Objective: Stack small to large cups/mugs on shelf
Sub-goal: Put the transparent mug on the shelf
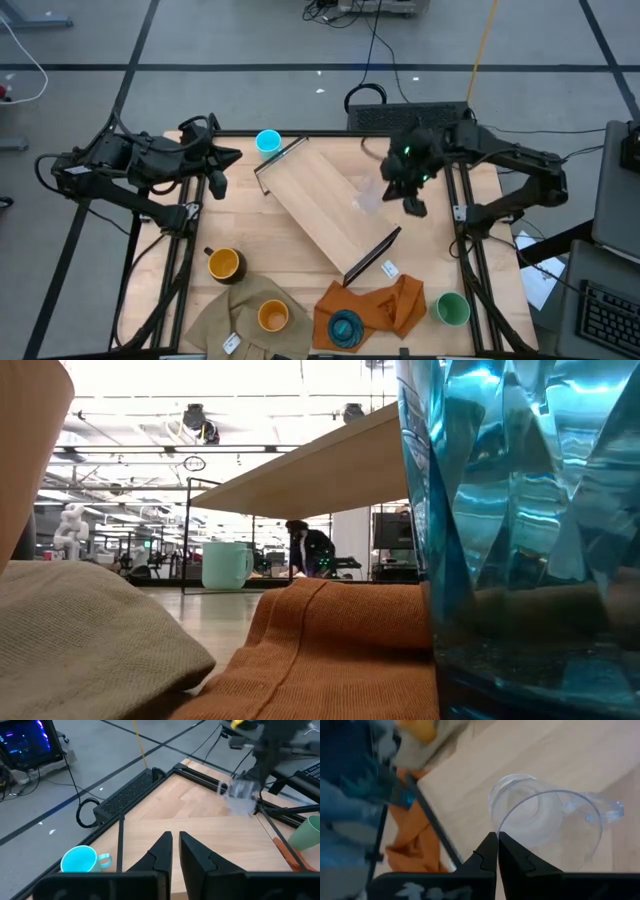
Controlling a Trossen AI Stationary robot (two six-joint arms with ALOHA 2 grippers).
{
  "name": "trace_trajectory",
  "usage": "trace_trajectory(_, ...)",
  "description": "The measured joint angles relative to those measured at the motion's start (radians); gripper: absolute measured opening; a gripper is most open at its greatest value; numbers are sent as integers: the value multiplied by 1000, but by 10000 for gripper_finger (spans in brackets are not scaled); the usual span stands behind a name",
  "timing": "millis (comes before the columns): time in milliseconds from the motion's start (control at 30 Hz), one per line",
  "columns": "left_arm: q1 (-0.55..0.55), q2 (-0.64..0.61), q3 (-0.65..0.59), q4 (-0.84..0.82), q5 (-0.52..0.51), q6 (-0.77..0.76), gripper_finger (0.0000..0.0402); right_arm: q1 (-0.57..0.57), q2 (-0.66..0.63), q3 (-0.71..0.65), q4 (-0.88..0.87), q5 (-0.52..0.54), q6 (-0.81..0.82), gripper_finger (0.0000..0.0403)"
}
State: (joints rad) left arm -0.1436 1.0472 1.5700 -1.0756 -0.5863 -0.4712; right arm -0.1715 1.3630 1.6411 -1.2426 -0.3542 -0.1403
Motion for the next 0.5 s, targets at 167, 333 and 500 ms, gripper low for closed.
trace_trajectory(167,0,0,0,-12,7,0,33,97,68,49,-61,50,-5,0)
trace_trajectory(333,0,0,0,-33,9,-1,33,162,144,128,-157,163,-61,0)
trace_trajectory(500,0,0,0,-32,9,15,33,190,197,199,-211,209,-86,0)
